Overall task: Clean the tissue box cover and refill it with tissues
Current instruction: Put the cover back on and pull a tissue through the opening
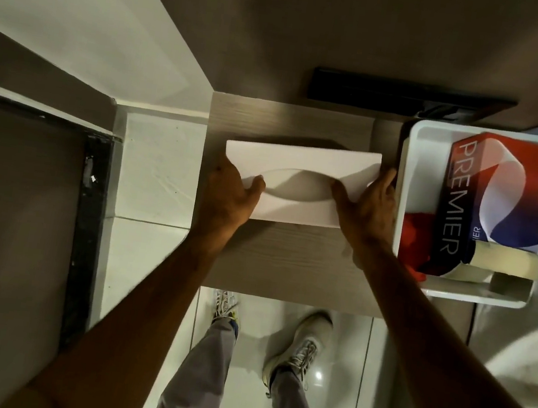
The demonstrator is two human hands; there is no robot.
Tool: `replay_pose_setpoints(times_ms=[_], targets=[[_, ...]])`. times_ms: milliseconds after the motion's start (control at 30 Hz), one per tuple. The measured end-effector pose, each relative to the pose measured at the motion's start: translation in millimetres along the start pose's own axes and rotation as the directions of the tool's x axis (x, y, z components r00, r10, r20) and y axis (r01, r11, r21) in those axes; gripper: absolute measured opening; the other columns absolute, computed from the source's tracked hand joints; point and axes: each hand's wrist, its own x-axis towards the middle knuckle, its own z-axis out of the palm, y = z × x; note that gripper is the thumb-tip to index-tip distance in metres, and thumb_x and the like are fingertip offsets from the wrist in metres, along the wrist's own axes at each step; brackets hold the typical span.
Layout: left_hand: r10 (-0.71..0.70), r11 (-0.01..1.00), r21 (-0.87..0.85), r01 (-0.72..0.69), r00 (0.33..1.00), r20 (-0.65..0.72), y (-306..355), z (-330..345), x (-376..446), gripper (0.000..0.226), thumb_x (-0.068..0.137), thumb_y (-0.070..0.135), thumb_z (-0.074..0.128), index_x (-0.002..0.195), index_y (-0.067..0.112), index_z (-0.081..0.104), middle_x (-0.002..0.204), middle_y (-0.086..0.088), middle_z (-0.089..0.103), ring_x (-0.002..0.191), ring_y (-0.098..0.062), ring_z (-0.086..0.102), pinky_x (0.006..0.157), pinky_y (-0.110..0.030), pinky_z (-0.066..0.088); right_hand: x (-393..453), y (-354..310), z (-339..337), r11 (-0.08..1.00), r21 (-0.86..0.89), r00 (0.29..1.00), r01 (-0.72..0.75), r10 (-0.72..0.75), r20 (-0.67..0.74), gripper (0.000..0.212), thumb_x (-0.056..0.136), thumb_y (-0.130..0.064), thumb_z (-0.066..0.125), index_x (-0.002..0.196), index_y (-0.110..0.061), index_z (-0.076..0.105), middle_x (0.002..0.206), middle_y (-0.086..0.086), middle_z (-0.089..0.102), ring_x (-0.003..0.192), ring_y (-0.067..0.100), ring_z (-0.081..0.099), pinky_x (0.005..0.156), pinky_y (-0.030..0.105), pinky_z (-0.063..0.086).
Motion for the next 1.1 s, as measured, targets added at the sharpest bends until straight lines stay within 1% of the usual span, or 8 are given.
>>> replay_pose_setpoints(times_ms=[133, 267, 367, 567, 733, 900, 1033, 1100], targets=[[0.017, 1.000, -0.020, -0.017, 0.999, 0.028, -2.7, -0.7, 2.8, 0.067, 0.090, 0.044, 0.066, 0.137, 0.003, 0.042, 0.133, -0.018, 0.058, 0.124, -0.036, 0.057, 0.093, -0.037, 0.051, 3.3, 0.8, -1.1, 1.000, -0.005, 1.000, 0.014, -0.014, 0.013, 0.103, 0.089, -0.051, 0.068, 0.159, -0.006, 0.008, 0.155, 0.020, 0.036, 0.141, 0.041, 0.039, 0.115, 0.057, 0.036], [-0.007, 1.000, -0.025, 0.009, 0.997, 0.073, -4.8, 2.1, 4.1, 0.063, 0.091, 0.042, 0.065, 0.135, 0.003, 0.043, 0.131, -0.018, 0.057, 0.122, -0.034, 0.058, 0.085, -0.029, 0.045, 3.0, 5.3, -3.3, 1.000, 0.016, 0.999, 0.024, -0.024, 0.041, 0.103, 0.090, -0.049, 0.068, 0.159, -0.007, 0.006, 0.157, 0.018, 0.036, 0.142, 0.040, 0.039, 0.116, 0.058, 0.036], [-0.015, 0.999, -0.029, 0.017, 0.996, 0.091, -4.5, 3.6, 4.8, 0.060, 0.092, 0.042, 0.064, 0.133, 0.004, 0.044, 0.130, -0.017, 0.058, 0.120, -0.033, 0.059, 0.088, -0.032, 0.049, 3.5, 5.9, -4.1, 1.000, 0.005, 0.999, 0.019, -0.019, 0.036, 0.102, 0.089, -0.047, 0.070, 0.159, -0.006, 0.008, 0.156, 0.019, 0.038, 0.140, 0.041, 0.040, 0.116, 0.056, 0.036], [-0.027, 0.999, -0.031, 0.030, 0.996, 0.083, -1.8, 2.2, 9.9, 0.064, 0.090, 0.040, 0.067, 0.136, 0.002, 0.044, 0.134, -0.019, 0.057, 0.125, -0.035, 0.056, 0.088, -0.031, 0.046, 8.8, 4.6, -4.5, 0.999, -0.029, 0.999, 0.025, -0.024, 0.037, 0.099, 0.088, -0.050, 0.070, 0.157, -0.006, 0.015, 0.149, 0.020, 0.042, 0.136, 0.041, 0.043, 0.111, 0.056, 0.041], [-0.024, 0.999, -0.046, 0.028, 0.996, 0.089, -4.1, 1.1, 12.0, 0.063, 0.086, 0.041, 0.071, 0.130, 0.003, 0.048, 0.127, -0.017, 0.060, 0.118, -0.034, 0.059, 0.080, -0.028, 0.044, 11.0, 3.9, -6.4, 0.999, -0.027, 0.998, 0.020, -0.018, 0.066, 0.090, 0.089, -0.044, 0.070, 0.154, -0.009, 0.018, 0.147, 0.018, 0.046, 0.133, 0.042, 0.047, 0.106, 0.057, 0.046], [0.011, 0.998, -0.063, -0.005, 0.995, 0.099, -4.5, 0.3, 13.8, 0.063, 0.083, 0.044, 0.072, 0.126, 0.002, 0.051, 0.122, -0.017, 0.062, 0.115, -0.033, 0.062, 0.090, -0.036, 0.054, 19.9, 3.6, -12.1, 0.999, -0.041, 0.995, -0.018, 0.021, 0.096, 0.087, 0.088, -0.040, 0.073, 0.152, -0.008, 0.023, 0.145, 0.018, 0.051, 0.132, 0.041, 0.050, 0.103, 0.056, 0.050], [-0.019, 0.998, -0.063, 0.025, 0.996, 0.091, -3.7, 1.2, 14.9, 0.067, 0.085, 0.044, 0.072, 0.131, 0.000, 0.049, 0.129, -0.019, 0.061, 0.121, -0.034, 0.059, 0.093, -0.036, 0.051, 16.3, 5.3, -8.2, 0.999, 0.001, 0.997, -0.048, 0.048, 0.054, 0.087, 0.083, -0.049, 0.076, 0.149, -0.013, 0.032, 0.145, 0.014, 0.052, 0.132, 0.037, 0.050, 0.103, 0.045, 0.050], [-0.009, 0.997, -0.074, 0.016, 0.995, 0.095, -2.9, 2.3, 14.4, 0.071, 0.086, 0.043, 0.072, 0.136, -0.001, 0.046, 0.134, -0.019, 0.058, 0.125, -0.033, 0.057, 0.098, -0.036, 0.049, 13.5, 7.3, -3.8, 0.998, 0.011, 0.997, -0.065, 0.065, 0.039, 0.089, 0.082, -0.049, 0.077, 0.150, -0.012, 0.033, 0.147, 0.016, 0.047, 0.133, 0.038, 0.047, 0.107, 0.052, 0.047]])
